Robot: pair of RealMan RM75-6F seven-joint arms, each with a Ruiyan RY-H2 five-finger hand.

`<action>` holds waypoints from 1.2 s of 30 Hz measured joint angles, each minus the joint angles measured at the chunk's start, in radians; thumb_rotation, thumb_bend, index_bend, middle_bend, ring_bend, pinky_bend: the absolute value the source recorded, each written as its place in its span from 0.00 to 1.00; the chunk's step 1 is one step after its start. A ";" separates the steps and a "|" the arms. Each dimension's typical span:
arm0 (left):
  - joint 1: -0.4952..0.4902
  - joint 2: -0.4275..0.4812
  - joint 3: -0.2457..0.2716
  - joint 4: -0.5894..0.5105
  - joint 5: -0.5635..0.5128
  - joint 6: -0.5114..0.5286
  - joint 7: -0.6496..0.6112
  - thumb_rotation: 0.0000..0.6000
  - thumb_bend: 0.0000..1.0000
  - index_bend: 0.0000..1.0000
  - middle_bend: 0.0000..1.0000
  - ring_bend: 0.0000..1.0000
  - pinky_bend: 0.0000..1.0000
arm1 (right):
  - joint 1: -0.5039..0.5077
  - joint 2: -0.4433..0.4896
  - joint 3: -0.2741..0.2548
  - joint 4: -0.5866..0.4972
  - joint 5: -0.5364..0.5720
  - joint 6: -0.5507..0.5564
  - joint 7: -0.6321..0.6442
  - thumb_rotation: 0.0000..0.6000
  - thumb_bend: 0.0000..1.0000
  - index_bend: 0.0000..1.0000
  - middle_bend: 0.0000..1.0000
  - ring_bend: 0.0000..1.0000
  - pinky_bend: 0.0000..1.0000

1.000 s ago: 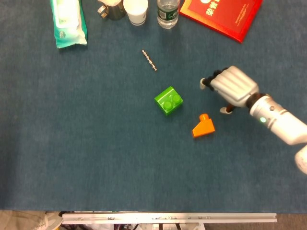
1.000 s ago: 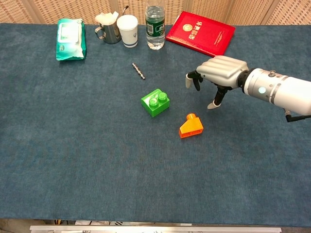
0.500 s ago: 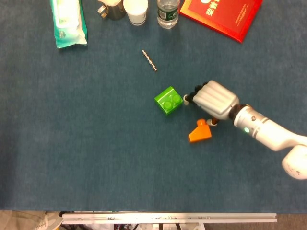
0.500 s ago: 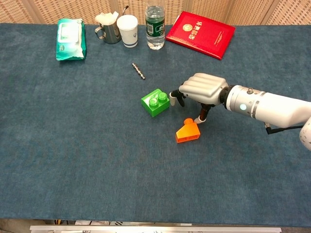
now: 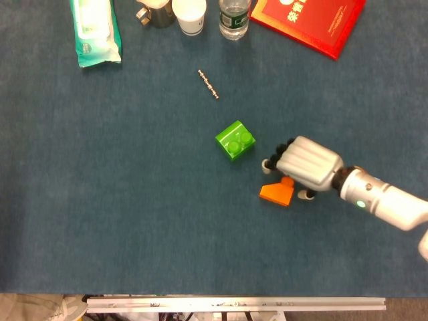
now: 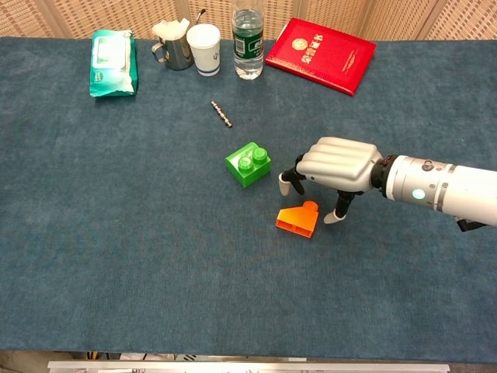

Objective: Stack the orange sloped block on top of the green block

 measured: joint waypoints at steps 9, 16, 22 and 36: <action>-0.004 -0.001 0.000 -0.004 0.005 -0.006 0.006 1.00 0.22 0.23 0.33 0.32 0.24 | 0.017 0.016 0.013 0.037 -0.003 -0.021 -0.002 1.00 0.09 0.41 0.47 0.33 0.44; 0.000 0.000 -0.001 -0.005 0.003 -0.001 0.004 1.00 0.22 0.23 0.33 0.33 0.24 | 0.033 -0.021 0.008 0.073 -0.045 -0.026 0.003 1.00 0.09 0.41 0.47 0.33 0.44; 0.000 0.001 -0.001 -0.006 0.004 -0.003 -0.003 1.00 0.22 0.23 0.33 0.33 0.24 | 0.038 -0.031 -0.010 0.085 -0.092 -0.012 -0.003 1.00 0.11 0.43 0.47 0.33 0.44; 0.001 0.003 -0.001 -0.006 0.003 -0.004 -0.011 1.00 0.22 0.23 0.33 0.33 0.24 | 0.047 -0.051 -0.035 0.114 -0.133 -0.011 -0.025 1.00 0.20 0.47 0.47 0.33 0.44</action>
